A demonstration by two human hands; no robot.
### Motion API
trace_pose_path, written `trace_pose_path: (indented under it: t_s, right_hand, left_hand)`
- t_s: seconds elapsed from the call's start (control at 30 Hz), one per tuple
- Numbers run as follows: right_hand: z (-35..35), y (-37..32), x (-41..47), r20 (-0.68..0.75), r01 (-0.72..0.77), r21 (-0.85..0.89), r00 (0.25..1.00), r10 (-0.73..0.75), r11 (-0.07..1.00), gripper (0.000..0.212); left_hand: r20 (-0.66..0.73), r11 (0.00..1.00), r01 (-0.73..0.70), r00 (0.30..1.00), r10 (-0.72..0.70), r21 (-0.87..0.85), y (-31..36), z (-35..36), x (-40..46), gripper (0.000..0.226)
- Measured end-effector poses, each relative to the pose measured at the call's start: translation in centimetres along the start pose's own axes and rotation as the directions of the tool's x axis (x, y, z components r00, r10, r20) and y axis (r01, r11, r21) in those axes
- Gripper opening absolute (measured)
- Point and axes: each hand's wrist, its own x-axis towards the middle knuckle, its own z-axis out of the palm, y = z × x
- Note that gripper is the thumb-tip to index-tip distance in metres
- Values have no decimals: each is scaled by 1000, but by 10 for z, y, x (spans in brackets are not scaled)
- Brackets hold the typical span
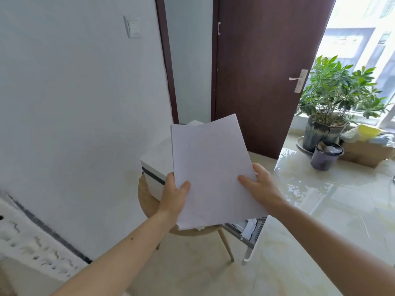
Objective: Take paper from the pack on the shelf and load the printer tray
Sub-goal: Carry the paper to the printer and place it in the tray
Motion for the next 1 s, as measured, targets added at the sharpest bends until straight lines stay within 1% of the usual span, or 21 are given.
trace_pose_path:
  t_s: [0.1, 0.2, 0.3, 0.53, 0.67, 0.73, 0.8, 1.0]
  right_hand:
    - [-9, 11, 31, 31, -9, -2, 999, 9, 1000, 16]
    - [-22, 24, 60, 64, -12, -23, 998, 13, 1000, 16]
    - [-40, 36, 91, 112, -6, -37, 994, 10, 999, 17]
    - [-76, 58, 160, 294, 20, -64, 956, 0, 998, 24]
    - [-81, 68, 194, 387, 43, -92, 922, -4, 995, 19]
    - [-79, 71, 211, 434, 55, -98, 901, -7, 994, 18]
    - [-75, 73, 227, 465, 61, -84, 885, -15, 995, 17]
    - [-65, 83, 261, 498, 66, -50, 867, -33, 997, 16]
  left_hand:
    - [50, 991, 103, 994, -99, -83, -4, 22, 22, 33]
    - [44, 982, 143, 989, -139, -120, -8, 47, 37, 32]
    - [0, 976, 158, 987, -160, -148, -9, 76, 47, 29]
    - [-130, 949, 220, 959, -253, -228, -10, 139, 52, 22]
    - [-215, 937, 231, 933, -290, -264, -13, 162, 58, 20]
    - [-258, 933, 230, 917, -303, -276, -14, 169, 63, 22]
    - [-292, 931, 225, 905, -309, -289, -17, 174, 71, 23]
    - [-334, 925, 225, 885, -326, -306, -27, 185, 92, 21]
